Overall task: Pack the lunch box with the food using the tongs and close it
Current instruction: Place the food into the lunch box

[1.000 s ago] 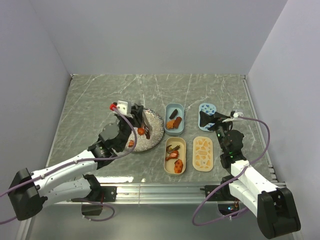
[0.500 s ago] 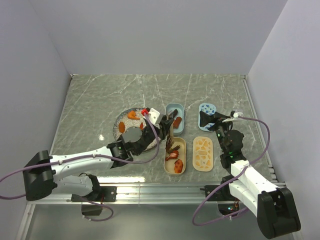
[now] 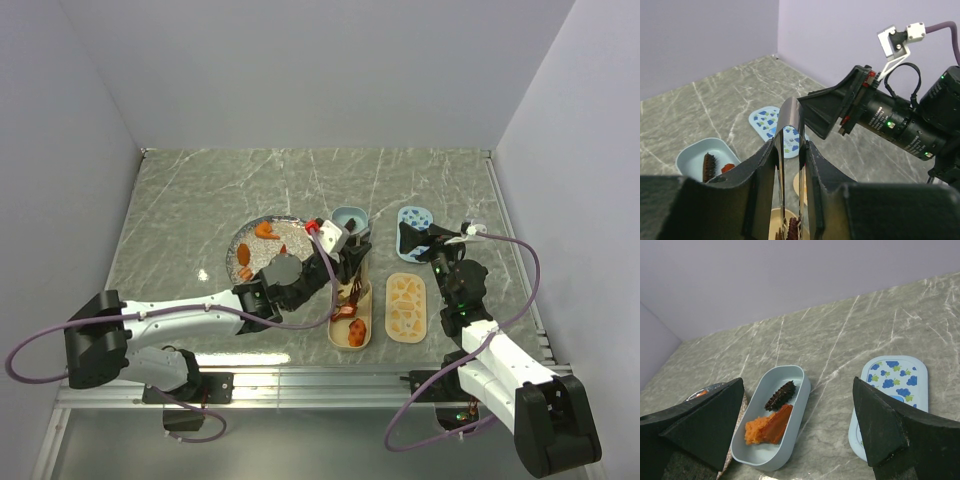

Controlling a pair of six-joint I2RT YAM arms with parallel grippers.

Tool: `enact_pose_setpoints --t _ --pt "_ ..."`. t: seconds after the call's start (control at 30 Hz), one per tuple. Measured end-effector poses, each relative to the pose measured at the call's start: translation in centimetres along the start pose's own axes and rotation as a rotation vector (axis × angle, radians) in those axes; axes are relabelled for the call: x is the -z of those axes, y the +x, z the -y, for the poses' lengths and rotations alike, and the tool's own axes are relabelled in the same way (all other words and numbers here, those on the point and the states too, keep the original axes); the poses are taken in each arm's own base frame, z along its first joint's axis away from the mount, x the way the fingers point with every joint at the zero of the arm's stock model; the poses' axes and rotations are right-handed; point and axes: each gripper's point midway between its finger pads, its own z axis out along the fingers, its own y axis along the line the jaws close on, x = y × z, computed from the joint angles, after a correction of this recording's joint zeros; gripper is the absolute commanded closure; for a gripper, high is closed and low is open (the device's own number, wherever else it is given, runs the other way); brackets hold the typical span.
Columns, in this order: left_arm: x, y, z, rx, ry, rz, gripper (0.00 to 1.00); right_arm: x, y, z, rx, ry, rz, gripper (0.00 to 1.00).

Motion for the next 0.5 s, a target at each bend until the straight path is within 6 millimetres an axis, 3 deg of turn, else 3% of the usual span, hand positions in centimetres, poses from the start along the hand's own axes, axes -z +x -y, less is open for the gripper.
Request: enact_pose_setpoints --t 0.33,0.5 --pt "-0.5 1.7 1.0 0.006 0.030 -0.027 0.80 0.0 0.0 0.0 0.000 0.000 0.000 0.04" --pt "-0.5 1.7 1.2 0.012 0.032 -0.027 0.65 0.0 0.0 0.0 0.000 0.000 0.000 0.04"
